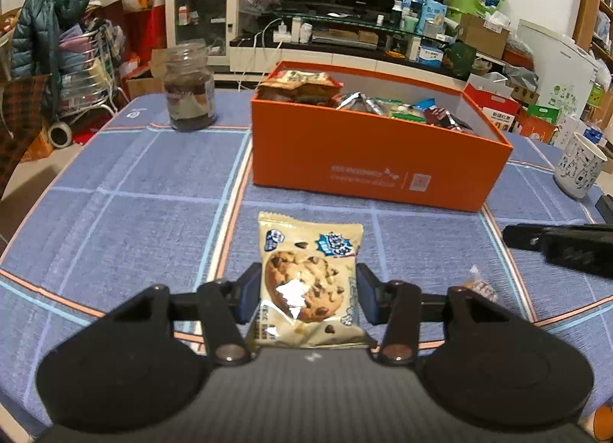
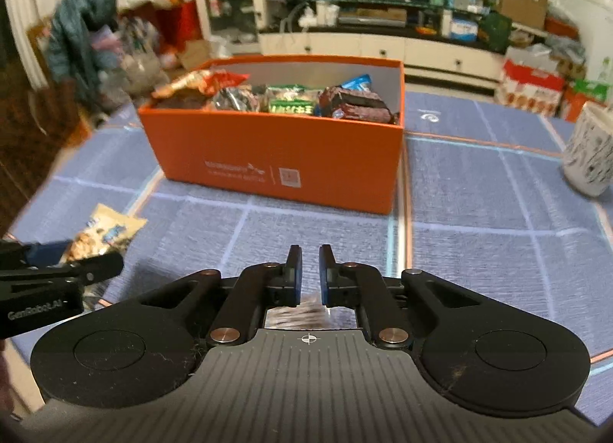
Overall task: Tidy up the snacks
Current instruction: 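Grasp cream cookie packet with left gripper while right gripper grasps round pastry packet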
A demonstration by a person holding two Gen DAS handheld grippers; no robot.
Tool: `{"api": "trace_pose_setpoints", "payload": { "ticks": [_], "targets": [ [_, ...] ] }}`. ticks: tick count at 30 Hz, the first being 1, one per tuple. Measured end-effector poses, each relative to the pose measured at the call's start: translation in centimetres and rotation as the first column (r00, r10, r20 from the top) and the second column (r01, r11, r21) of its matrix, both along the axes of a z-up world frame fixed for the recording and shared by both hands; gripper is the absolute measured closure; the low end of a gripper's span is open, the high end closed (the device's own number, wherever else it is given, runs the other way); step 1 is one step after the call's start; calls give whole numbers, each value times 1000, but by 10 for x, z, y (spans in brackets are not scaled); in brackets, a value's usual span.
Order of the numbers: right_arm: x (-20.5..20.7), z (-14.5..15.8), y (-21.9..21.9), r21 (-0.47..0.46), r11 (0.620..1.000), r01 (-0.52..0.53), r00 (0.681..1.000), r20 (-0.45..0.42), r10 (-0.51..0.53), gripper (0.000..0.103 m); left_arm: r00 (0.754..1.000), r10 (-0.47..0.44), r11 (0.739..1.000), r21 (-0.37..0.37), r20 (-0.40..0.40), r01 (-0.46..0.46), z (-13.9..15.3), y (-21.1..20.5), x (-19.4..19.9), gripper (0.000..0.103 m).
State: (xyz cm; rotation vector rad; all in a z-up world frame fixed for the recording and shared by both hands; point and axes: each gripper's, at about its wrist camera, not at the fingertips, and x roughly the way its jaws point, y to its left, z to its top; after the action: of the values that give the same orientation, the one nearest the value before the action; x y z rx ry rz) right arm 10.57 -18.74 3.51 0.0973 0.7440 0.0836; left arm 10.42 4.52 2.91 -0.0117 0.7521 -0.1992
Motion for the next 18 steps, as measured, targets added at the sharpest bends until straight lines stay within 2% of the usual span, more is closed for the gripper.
{"api": "trace_pose_setpoints", "payload": {
  "ticks": [1,3,6,7,10,11,14,17,18],
  "targets": [
    [-2,-2,-10,39,999,-13,1000,4,13,80,1000,3,1000,-1,-2,-3,0,2,0,54],
    [-7,-7,-32,111,994,-18,1000,13,17,45,1000,4,1000,-1,-3,-4,0,5,0,54],
    [-13,-15,-51,116,990,80,997,-8,-80,52,1000,0,1000,0,5,0,2,6,2,54],
    [-13,-18,-47,107,993,45,999,-3,-45,51,1000,-6,1000,-7,4,6,3,6,2,54],
    [-9,-26,-16,16,984,-180,983,-25,181,50,1000,-10,1000,-20,0,10,4,9,2,54],
    [-9,-28,-9,-6,979,-202,979,-28,202,49,1000,-12,1000,-19,-1,12,4,10,2,54],
    [-8,-38,3,5,968,-252,965,-72,252,46,1000,-5,1000,-19,-14,5,2,17,2,54],
    [-8,-50,12,-33,966,-255,964,-86,251,45,1000,-1,999,-36,-27,0,1,22,3,54],
    [-8,-53,17,-44,963,-265,962,-81,261,37,1000,-4,999,-38,-24,3,2,23,2,54]
  ]
}}
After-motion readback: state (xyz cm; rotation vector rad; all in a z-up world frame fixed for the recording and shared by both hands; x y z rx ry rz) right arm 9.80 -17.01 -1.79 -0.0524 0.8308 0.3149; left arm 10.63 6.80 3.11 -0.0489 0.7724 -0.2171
